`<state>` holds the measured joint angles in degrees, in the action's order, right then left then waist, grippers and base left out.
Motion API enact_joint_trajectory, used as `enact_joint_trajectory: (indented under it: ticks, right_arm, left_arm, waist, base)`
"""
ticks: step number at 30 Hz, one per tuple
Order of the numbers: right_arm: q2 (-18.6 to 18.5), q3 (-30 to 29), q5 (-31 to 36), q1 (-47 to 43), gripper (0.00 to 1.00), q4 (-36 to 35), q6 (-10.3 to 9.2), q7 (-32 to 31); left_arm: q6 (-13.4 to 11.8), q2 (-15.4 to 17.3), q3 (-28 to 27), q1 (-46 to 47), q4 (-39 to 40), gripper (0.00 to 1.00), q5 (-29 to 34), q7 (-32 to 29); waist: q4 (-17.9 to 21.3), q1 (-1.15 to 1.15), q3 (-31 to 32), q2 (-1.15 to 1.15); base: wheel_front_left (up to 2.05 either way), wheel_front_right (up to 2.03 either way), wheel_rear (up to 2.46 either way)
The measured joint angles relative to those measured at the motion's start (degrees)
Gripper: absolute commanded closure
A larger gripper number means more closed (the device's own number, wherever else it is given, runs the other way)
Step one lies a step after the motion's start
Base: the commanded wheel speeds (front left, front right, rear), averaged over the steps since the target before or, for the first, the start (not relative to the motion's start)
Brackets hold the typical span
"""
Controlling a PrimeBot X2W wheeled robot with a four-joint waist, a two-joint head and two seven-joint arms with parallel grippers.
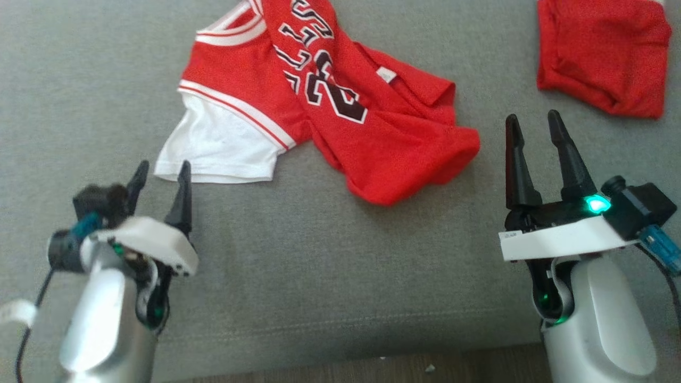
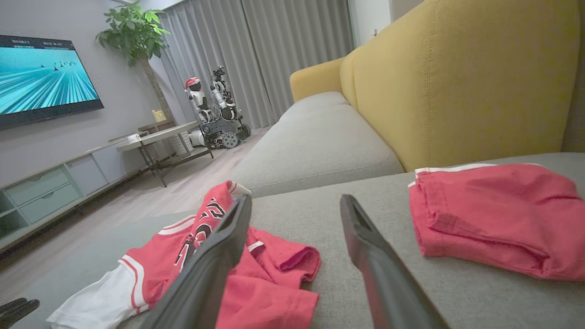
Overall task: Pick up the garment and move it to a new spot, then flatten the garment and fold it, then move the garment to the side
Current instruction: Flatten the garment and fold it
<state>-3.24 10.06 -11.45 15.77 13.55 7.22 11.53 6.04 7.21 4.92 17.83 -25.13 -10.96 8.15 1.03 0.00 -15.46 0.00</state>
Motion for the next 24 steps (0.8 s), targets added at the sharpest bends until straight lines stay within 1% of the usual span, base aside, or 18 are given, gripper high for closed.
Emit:
enact_joint_trajectory:
  ticks: [3, 5, 7, 10, 13, 17, 21, 22, 23, 24]
  right_arm:
    - [0.0, 0.2, -0.1, 0.0, 0.00, 0.1, 0.00, 0.3]
    - [0.0, 0.3, -0.2, 0.1, 0.00, 0.3, 0.00, 0.8]
    - [0.0, 0.4, -0.4, 0.6, 0.00, 0.6, 0.00, 0.9]
    - [0.0, 0.5, -1.0, 1.4, 0.00, 0.9, 0.00, 1.3]
    - [0.0, 0.5, -1.5, 1.6, 0.00, 1.4, 0.00, 1.7]
    - [0.0, 0.5, -1.5, 2.0, 0.00, 1.9, 0.00, 2.1]
    - [0.0, 0.5, -1.5, 2.0, 0.00, 2.2, 0.00, 2.2]
    - [0.0, 0.5, -1.5, 2.0, 0.00, 2.3, 0.00, 2.2]
    - [0.0, 0.5, -1.5, 2.0, 0.00, 2.4, 0.00, 2.2]
    - [0.0, 0.5, -1.5, 2.0, 0.00, 2.5, 0.00, 2.2]
  left_arm:
    - [-0.7, 1.0, 0.0, 3.3, -3.0, 0.00, 0.6, -2.2]
    - [-1.6, 1.6, 0.2, 4.9, -5.0, 0.00, 1.5, -3.5]
    - [-2.8, 2.2, 0.3, 5.7, -6.6, 0.00, 2.4, -4.8]
    - [-5.2, 3.0, 0.6, 6.2, -8.4, 0.00, 4.1, -6.4]
    - [-6.5, 3.1, 0.5, 7.1, -8.9, 0.00, 4.2, -6.6]
    - [-7.6, 3.3, 0.4, 8.2, -10.1, 0.00, 4.2, -6.6]
    - [-7.5, 3.4, 0.3, 9.0, -11.0, 0.00, 4.2, -7.6]
    - [-7.1, 3.4, 0.4, 9.2, -11.3, 0.07, 4.0, -7.9]
    - [-6.4, 3.5, 0.5, 9.4, -11.4, 0.59, 3.6, -8.3]
    - [-5.7, 3.5, 0.6, 9.5, -11.5, 1.00, 3.1, -8.5]
  waist:
    - [1.1, 0.00, -1.4, 0.00]
    - [1.8, 0.00, -2.3, 0.00]
    - [2.4, 0.00, -2.9, 0.00]
    - [3.2, 0.00, -3.5, 0.00]
    - [3.6, 0.00, -3.9, 0.00]
    - [3.8, 0.00, -4.1, 0.00]
    - [3.9, 0.00, -4.2, 0.00]
    - [3.9, 0.00, -4.1, 0.00]
    - [3.9, 0.00, -4.1, 0.00]
    - [3.9, 0.00, -4.0, 0.00]
  base:
    - [0.00, 0.00, 0.00]
    - [0.00, 0.00, 0.00]
    - [0.00, 0.00, 0.00]
    - [0.00, 0.00, 0.00]
    - [0.00, 0.00, 0.00]
    - [0.00, 0.00, 0.00]
    - [0.00, 0.00, 0.00]
    - [0.00, 0.00, 0.00]
    - [0.00, 0.00, 0.00]
    - [0.00, 0.00, 0.00]
